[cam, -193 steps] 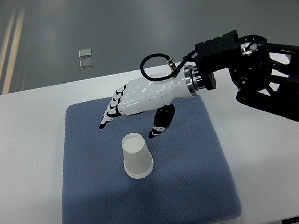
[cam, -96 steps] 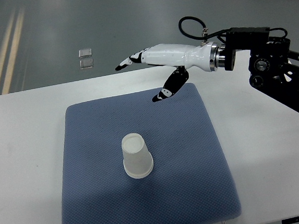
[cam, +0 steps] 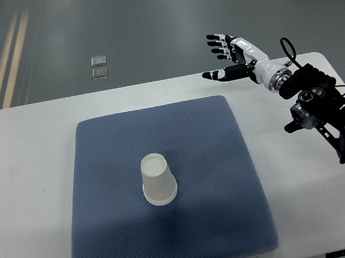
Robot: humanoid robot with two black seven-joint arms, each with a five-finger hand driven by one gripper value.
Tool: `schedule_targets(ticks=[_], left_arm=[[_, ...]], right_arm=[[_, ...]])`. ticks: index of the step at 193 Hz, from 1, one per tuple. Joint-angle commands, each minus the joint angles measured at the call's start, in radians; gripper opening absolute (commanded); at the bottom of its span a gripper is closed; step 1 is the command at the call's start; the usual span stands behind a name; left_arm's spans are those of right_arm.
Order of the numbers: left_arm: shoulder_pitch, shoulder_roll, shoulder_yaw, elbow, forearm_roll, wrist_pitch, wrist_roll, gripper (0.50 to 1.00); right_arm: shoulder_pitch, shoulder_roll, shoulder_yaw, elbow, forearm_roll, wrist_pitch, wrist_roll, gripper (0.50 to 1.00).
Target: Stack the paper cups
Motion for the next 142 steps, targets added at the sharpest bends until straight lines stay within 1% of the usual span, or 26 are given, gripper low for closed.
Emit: schedule_targets(ticks=[1,36,40,46,54,63,89,142], left_arm=[[0.000,0.000,0.000,0.000,0.000,0.000,0.000,1.000],[0.000,0.000,0.000,0.000,0.000,0.000,0.000,1.000],[0.000,0.000,0.000,0.000,0.000,0.000,0.000,1.000],[0.000,0.000,0.000,0.000,0.000,0.000,0.000,1.000],[0.000,0.000,0.000,0.000,0.000,0.000,0.000,1.000],[0.002,0.000,0.000,0.000,0.000,0.000,0.000,1.000],[0.000,0.000,0.000,0.000,0.000,0.000,0.000,1.000],[0.000,0.000,0.000,0.000,0.000,0.000,0.000,1.000]], right_arm=[[-0.026,0.032,0.030,-0.027,0.082,-0.020,-0.009,0.893],[-0.068,0.113,0.167,-0.082,0.142,-0.029,-0.012,0.897],[-0.075,0.127,0.192,-0.084,0.142,-0.029,-0.012,0.903],[-0.092,0.150,0.231,-0.087,0.142,-0.029,-0.010,0.926],[-0.111,0.166,0.257,-0.087,0.141,-0.031,-0.004,0.928],[-0.125,0.180,0.270,-0.087,0.142,-0.040,0.002,0.928],[-0.141,0.205,0.277,-0.087,0.147,-0.097,0.010,0.928],[-0.174,0.236,0.276,-0.085,0.147,-0.101,0.010,0.928]])
